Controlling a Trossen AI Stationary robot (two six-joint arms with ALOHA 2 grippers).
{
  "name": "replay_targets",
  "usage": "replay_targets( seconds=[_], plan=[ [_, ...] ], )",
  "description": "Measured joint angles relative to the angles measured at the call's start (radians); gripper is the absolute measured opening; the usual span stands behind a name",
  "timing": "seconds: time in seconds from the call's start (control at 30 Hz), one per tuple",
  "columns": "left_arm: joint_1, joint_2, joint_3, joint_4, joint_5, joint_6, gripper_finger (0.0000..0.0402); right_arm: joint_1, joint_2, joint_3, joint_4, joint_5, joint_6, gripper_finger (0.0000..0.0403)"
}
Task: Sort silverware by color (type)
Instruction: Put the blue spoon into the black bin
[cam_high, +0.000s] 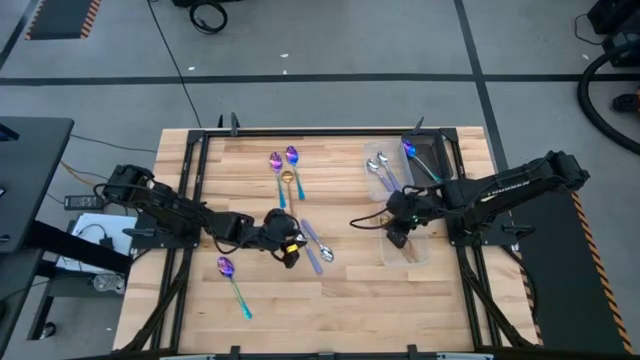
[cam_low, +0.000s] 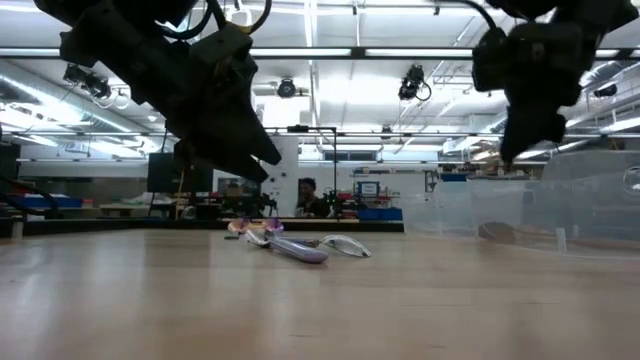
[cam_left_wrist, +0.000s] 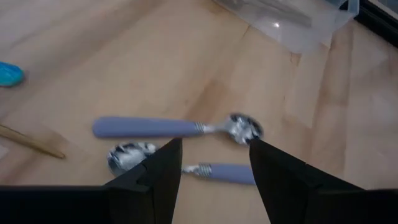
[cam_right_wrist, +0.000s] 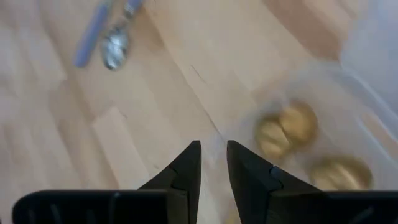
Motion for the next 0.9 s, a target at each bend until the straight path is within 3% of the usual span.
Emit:
replay_targets(
  seconds=[0.33,0.53,0.9],
  plan=[
    [-0.006,0.000,0.000,-0.050,0.097,-0.088,0.0194,0.010,0.000,0.000,0.234,0.179,-0.300,0.0087],
    [-0.009,0.000,0.000,-0.053,0.168,-0.170,0.0194,0.010,0.000,0.000,0.253,0.196,-0.307,0.0087],
    [-0.017,0.000,0.000,-0.056,0.174,-0.230,0.0194,0.010,0.000,-0.077,0.412,0.197,-0.360,0.0087]
  ],
)
